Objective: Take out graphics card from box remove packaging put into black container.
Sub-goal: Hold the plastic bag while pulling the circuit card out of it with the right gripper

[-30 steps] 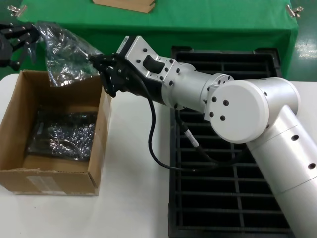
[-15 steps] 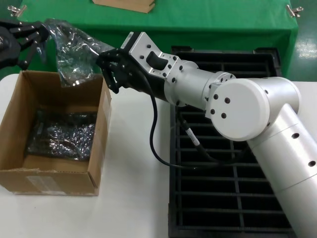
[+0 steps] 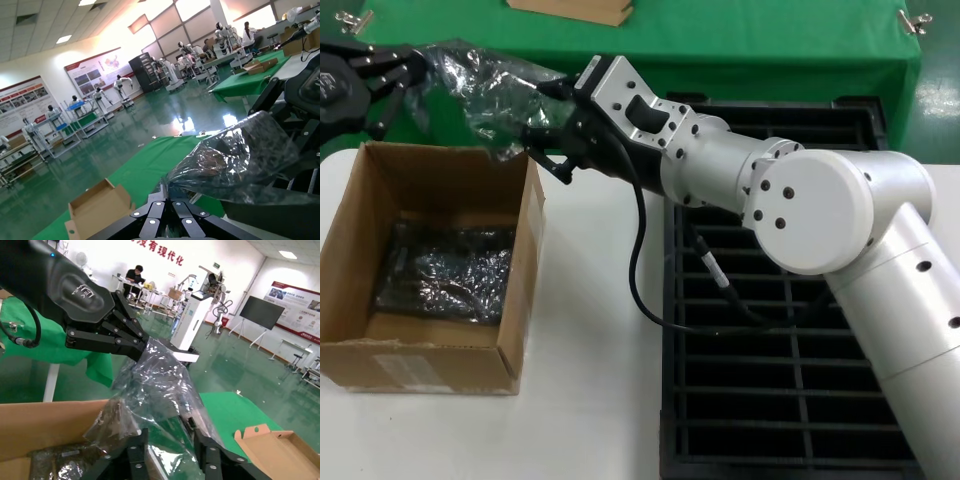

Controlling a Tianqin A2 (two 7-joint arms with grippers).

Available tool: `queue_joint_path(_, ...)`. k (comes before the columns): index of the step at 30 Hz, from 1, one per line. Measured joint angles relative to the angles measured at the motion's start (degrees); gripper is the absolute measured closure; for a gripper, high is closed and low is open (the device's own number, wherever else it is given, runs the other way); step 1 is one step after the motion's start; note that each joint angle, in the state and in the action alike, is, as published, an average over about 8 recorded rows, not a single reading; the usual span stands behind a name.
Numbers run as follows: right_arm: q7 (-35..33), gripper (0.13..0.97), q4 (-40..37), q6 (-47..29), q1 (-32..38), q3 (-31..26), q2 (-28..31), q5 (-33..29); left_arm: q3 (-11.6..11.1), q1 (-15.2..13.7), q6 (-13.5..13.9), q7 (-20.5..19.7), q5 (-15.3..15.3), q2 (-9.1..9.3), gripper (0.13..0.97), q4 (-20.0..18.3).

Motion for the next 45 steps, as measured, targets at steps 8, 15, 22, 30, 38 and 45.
queue_joint_path(8, -0.7, 0.693, -1.0, 0.3, 0.3, 0.3, 0.0, 0.5, 0.1, -1.1, -0.3, 1.0, 0.4, 0.11, 0.958, 2.4)
queue_joint_path(15, -1.1, 0.631, -2.3, 1.2, 0.9, -0.3, -0.1, 1.3, 0.0, -1.8, 0.2, 1.6, 0.3, 0.23, 0.958, 4.3)
queue_joint_path(22, -1.3, 0.666, -3.6, 2.1, 1.5, -1.1, -0.1, 2.1, -0.2, -2.2, 1.7, 1.7, -0.3, 0.69, 0.958, 5.4)
queue_joint_path(30, -1.0, 0.736, -4.9, 3.5, 1.9, -2.2, -0.1, 2.8, 0.3, -2.4, 3.8, 0.9, -0.3, 1.18, 0.958, 6.5)
queue_joint_path(38, -0.7, 0.832, -5.7, 4.3, 2.1, -2.6, -0.1, 3.1, 1.9, -2.9, 5.1, 0.5, 1.1, 1.32, 0.958, 9.1)
queue_joint_path(45, -0.7, 0.885, -5.9, 4.0, 2.1, -2.1, -0.1, 2.7, 2.3, -3.5, 5.1, 1.8, 2.0, 1.44, 0.958, 11.5)
